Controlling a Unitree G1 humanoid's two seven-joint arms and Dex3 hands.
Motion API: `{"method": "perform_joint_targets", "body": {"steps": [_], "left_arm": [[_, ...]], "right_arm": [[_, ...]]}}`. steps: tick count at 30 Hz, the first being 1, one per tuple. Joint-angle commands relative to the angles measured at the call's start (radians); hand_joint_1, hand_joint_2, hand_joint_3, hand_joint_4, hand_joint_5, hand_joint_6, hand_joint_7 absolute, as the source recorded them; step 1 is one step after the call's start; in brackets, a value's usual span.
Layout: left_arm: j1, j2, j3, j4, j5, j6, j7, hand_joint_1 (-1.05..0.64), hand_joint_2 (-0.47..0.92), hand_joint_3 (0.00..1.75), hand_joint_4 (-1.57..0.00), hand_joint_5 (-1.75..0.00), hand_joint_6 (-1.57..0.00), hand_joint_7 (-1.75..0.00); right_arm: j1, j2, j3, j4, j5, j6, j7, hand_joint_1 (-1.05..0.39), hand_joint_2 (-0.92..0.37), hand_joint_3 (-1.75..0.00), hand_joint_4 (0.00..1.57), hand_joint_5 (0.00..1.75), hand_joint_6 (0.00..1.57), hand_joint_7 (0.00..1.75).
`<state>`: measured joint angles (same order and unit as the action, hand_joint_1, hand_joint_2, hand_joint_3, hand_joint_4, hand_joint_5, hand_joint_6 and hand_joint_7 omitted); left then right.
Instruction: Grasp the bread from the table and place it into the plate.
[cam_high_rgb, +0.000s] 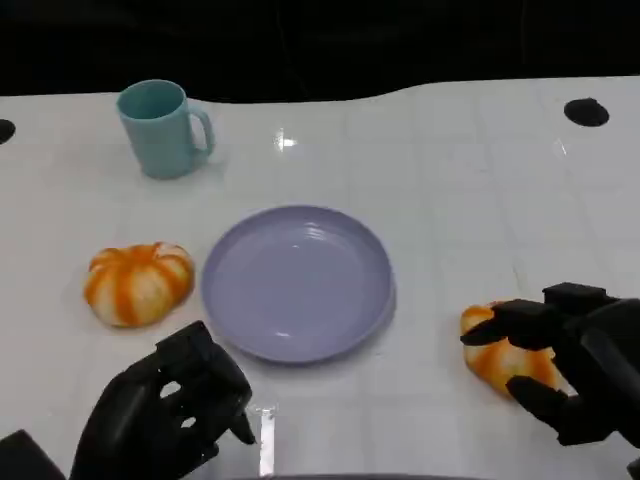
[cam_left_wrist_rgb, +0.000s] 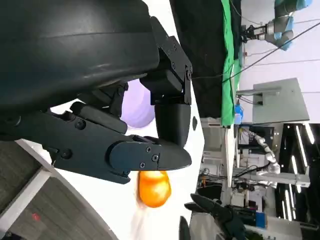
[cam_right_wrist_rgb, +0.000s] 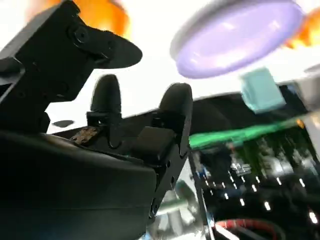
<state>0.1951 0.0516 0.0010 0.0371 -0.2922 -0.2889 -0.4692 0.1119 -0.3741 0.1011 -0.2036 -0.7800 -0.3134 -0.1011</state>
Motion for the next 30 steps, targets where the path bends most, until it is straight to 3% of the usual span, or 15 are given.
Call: {"method": "perform_joint_targets", "body": {"steps": [1,5,13,21,30], "left_arm": [[-0.002,0.017,0.012,0.007,-0.007,-0.004,-0.008,-0.52,0.92,0.33,-0.66,-1.75,-0.57,-1.56],[-0.004,0.016,0.012,0.007,-0.007,0.0,-0.006,-0.52,0.92,0.33,-0.67,-1.75,-0.57,-1.56],[-0.014,0.012,0.009,0.016,-0.006,0.003,-0.001,-0.53,0.92,0.33,-0.68,-1.75,-0.57,-1.56],[-0.014,0.009,0.007,0.014,-0.002,0.004,0.003,-0.54,0.92,0.32,-0.67,-1.75,-0.57,-1.57],[-0.009,0.008,0.007,0.004,0.001,0.012,0.01,-0.54,0.92,0.31,-0.67,-1.75,-0.57,-1.57]], "right_arm": [[0.031,-0.048,-0.019,-0.135,-0.053,0.113,0.137,-0.39,-0.7,-0.19,0.44,0.4,0.6,0.03],[0.052,-0.062,-0.017,-0.243,-0.121,0.198,0.244,-0.5,-0.78,-0.05,0.32,0.32,0.48,0.0],[0.057,-0.054,0.007,-0.322,-0.188,0.282,0.36,-0.59,-0.78,-0.01,0.19,0.27,0.34,0.0],[0.002,-0.054,0.064,-0.222,-0.295,0.311,0.358,-0.64,-0.79,0.0,0.16,0.31,0.33,0.01],[-0.098,-0.047,0.123,-0.025,-0.328,0.336,0.304,-0.6,-0.8,0.0,0.19,0.35,0.33,0.0]]}}
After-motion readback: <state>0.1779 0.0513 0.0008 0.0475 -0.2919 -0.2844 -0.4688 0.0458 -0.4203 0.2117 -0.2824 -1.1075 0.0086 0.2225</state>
